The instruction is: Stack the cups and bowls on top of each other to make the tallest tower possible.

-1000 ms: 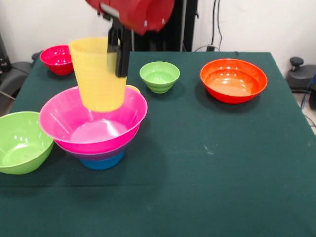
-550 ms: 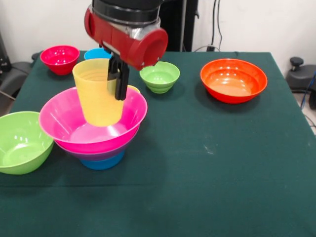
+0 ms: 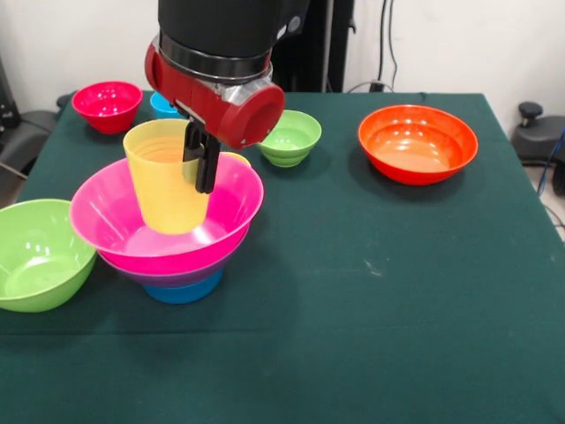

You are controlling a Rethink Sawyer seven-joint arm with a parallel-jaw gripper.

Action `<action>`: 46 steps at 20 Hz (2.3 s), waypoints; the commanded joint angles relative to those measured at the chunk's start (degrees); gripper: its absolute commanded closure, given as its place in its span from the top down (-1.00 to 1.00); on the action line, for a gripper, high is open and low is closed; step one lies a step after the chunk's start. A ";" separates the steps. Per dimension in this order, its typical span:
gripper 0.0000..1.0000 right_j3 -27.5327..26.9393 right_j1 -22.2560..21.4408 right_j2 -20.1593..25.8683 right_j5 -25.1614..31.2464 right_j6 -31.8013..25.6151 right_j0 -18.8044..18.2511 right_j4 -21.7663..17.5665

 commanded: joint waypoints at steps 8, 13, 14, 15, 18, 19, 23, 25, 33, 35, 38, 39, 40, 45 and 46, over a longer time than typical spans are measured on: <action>-1.00 8.12 1.35 8.40 1.25 -9.82 -1.66 -2.15; -1.00 9.60 1.23 8.31 -0.44 -9.31 -1.49 -2.85; -1.00 9.59 1.23 8.26 -0.28 -9.45 -1.51 -3.02; -1.00 9.51 1.25 8.21 0.03 -9.45 -1.52 -3.12; -1.00 9.52 1.20 8.01 0.52 -9.48 -1.47 -3.53; -1.00 9.81 1.06 7.94 0.37 -9.41 -1.46 -3.64; -1.00 10.63 1.00 7.74 -2.23 -9.06 -1.45 -4.38; -1.00 10.69 1.21 7.64 -4.04 -9.34 -1.58 -5.08; -1.00 12.16 1.01 6.57 -8.26 -10.64 -2.10 -7.30; -1.00 13.68 0.32 7.00 -8.78 -11.17 -2.53 -7.29; -1.00 15.97 -0.48 8.17 -10.16 -12.47 -3.76 -7.43; -1.00 16.79 -0.70 8.60 -10.84 -12.70 -4.17 -7.50; -1.00 17.85 -0.96 9.12 -11.57 -12.75 -4.63 -7.51; -1.00 22.31 -2.51 10.62 -14.22 -11.39 -5.61 -8.60; -1.00 23.18 -2.79 11.01 -14.56 -11.32 -5.90 -8.65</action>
